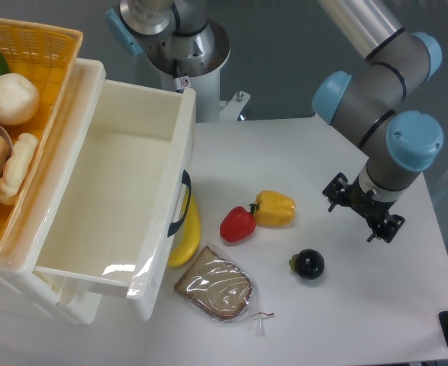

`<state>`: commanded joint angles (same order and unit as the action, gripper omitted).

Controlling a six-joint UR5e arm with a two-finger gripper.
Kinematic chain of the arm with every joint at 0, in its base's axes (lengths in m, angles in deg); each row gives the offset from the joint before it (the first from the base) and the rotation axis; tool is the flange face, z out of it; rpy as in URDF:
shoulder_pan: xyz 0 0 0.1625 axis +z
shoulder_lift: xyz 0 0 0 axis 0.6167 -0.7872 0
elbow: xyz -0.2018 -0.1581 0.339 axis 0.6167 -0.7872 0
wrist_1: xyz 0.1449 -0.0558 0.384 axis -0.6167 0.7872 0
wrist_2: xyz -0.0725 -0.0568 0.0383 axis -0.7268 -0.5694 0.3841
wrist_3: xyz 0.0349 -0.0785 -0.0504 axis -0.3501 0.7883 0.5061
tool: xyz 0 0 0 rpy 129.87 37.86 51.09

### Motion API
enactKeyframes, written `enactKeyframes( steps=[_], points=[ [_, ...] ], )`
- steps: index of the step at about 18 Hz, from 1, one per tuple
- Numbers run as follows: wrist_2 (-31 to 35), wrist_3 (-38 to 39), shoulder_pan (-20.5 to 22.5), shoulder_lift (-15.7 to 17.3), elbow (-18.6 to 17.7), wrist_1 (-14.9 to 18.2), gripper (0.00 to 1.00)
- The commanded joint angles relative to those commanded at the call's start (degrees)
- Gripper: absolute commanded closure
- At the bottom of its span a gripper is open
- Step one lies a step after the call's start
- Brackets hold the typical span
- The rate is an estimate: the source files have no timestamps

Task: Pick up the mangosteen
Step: 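Move the open gripper toward the dark round mangosteen and descend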

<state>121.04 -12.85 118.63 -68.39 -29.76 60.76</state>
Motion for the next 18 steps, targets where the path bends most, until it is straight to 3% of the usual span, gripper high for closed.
enactKeyframes(
  steps=[5,9,12,16,18],
  points=[
    [-1.05,1.05,-0.17,-0.44,-0.26,-1.40,0.00],
    [-6.05,3.16,-0.26,-0.09,-6.05,-10.88,0.00],
    [-6.77,3.25,-0.26,0.70,-7.55,-10.90,0.00],
    [-6.50,18.07,-1.14,0.36,-8.52,-10.99,0.00],
    [-6.59,19.24,-1.58,0.00,-8.35,-11.16,0.00]
  ],
)
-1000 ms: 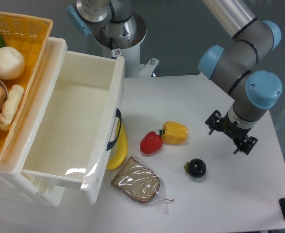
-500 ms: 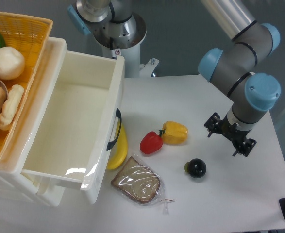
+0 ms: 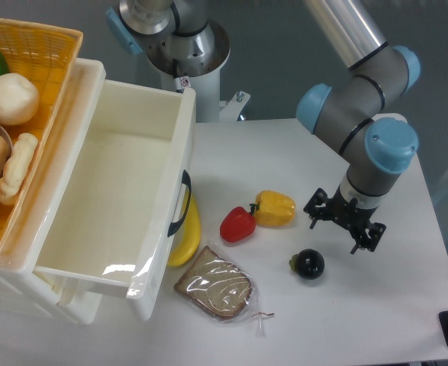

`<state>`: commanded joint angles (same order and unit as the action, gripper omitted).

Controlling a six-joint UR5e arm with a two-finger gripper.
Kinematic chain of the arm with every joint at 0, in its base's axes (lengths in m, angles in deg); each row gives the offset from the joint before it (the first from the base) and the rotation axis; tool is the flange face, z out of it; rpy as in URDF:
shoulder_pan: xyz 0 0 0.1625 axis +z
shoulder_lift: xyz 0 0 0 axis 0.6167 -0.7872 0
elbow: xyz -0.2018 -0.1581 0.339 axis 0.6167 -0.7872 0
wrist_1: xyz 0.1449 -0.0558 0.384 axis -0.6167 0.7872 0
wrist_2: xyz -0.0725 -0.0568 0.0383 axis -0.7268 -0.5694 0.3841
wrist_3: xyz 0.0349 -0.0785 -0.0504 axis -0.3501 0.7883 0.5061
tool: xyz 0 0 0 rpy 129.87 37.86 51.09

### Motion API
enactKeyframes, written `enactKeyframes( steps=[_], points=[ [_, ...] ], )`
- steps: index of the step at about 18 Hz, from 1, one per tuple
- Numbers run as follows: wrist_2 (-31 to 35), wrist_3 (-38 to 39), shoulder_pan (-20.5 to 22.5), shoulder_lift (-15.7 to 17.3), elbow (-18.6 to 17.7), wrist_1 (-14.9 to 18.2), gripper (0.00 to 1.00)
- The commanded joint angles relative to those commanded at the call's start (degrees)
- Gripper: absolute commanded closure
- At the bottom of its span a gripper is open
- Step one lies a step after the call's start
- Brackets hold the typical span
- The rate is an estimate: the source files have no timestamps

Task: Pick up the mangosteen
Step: 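Move the open gripper toward the dark round mangosteen and descend, then lower the gripper around the mangosteen and close the fingers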

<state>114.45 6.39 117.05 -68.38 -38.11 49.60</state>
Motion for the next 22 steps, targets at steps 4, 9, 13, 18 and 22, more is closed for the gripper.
enactKeyframes(
  steps=[4,9,13,18,22],
  points=[
    [-0.26,4.48,-0.35,-1.05,0.35,-0.09,0.00],
    [-0.18,4.93,-1.05,-2.72,1.14,-0.35,0.00],
    [-0.26,8.70,-2.20,-4.48,2.11,-0.35,0.00],
    [-0.18,10.02,-2.99,-6.06,3.25,-0.35,0.00],
    [-0.18,10.02,-3.08,-6.24,3.34,-0.35,0.13]
  ],
)
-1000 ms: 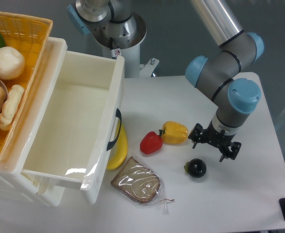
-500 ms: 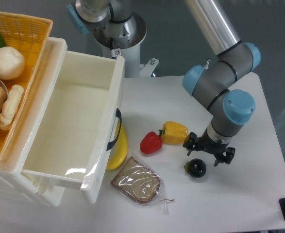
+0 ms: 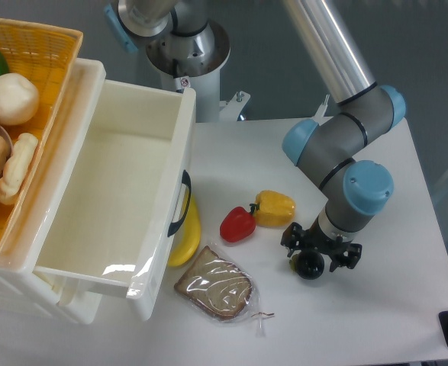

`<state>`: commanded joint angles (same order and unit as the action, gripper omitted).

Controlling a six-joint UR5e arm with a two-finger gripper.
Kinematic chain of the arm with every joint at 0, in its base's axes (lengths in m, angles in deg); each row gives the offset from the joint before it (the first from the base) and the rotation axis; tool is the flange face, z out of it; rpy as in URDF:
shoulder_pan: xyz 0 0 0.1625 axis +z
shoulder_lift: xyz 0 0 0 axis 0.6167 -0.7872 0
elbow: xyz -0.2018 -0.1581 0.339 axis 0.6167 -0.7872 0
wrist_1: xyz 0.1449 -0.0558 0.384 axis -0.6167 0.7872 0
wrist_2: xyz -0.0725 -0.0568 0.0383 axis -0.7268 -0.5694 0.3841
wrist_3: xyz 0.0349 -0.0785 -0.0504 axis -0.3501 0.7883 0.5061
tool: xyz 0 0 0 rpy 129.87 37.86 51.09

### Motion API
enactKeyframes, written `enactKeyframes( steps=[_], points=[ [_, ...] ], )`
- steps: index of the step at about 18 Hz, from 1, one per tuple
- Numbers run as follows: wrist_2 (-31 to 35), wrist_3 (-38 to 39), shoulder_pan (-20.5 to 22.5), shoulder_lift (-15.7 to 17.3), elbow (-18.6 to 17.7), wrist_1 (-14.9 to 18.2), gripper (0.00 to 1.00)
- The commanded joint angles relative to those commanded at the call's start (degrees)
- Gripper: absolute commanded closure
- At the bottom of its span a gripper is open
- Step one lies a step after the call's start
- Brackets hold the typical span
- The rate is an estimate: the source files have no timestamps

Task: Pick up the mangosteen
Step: 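Lower the gripper around the mangosteen and close the fingers, then lift the grasped mangosteen up off the table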

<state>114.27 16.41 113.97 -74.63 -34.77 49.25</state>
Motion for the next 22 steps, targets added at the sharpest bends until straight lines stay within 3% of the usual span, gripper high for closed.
enactKeyframes(
  steps=[1,5,7,12,15,18,22],
  points=[
    [0.00,0.00,0.00,-0.26,0.00,0.00,0.20],
    [0.52,-0.53,0.00,-0.35,0.18,0.00,0.65],
    [2.45,-0.79,0.00,-0.35,0.35,-0.09,0.76],
    [2.99,-0.79,0.09,0.79,1.14,0.00,0.73],
    [3.08,-4.72,1.14,2.19,3.33,0.44,0.79],
    [3.25,-8.61,2.55,3.51,4.04,1.31,0.91],
    [3.51,-10.45,3.60,4.83,4.22,1.41,0.91]
  ],
)
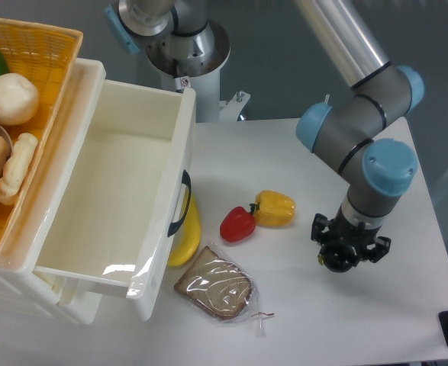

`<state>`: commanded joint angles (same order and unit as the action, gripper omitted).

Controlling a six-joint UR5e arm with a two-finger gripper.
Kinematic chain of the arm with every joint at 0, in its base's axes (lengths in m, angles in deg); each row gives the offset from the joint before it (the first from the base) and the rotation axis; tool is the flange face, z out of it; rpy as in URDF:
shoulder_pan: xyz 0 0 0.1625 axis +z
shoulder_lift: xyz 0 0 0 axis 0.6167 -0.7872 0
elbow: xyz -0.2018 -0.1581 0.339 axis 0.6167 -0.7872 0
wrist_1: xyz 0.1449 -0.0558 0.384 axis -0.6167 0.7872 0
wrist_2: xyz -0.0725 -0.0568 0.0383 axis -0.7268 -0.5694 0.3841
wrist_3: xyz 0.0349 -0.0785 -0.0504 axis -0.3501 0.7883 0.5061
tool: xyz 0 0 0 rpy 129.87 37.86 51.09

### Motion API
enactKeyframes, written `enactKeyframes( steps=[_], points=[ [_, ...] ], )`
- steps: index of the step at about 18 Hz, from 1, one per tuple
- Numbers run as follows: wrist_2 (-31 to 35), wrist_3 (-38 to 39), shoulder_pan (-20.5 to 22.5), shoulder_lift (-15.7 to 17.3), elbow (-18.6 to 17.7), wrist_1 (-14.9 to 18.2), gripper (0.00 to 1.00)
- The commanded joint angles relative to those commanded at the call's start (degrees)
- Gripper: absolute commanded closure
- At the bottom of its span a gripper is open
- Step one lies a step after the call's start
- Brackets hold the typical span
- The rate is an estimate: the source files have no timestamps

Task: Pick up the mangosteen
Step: 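Lift the grasped mangosteen up off the table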

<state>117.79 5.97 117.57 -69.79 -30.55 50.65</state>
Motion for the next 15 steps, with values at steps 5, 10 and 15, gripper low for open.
enactKeyframes(
  steps=[5,10,15],
  points=[
    [4.65,-9.59,0.80,0.97,5.17,6.30,0.89],
    [5.36,-11.70,1.23,0.97,7.82,8.97,0.90],
    [5.63,-11.79,1.24,0.88,7.65,8.88,0.90]
  ],
)
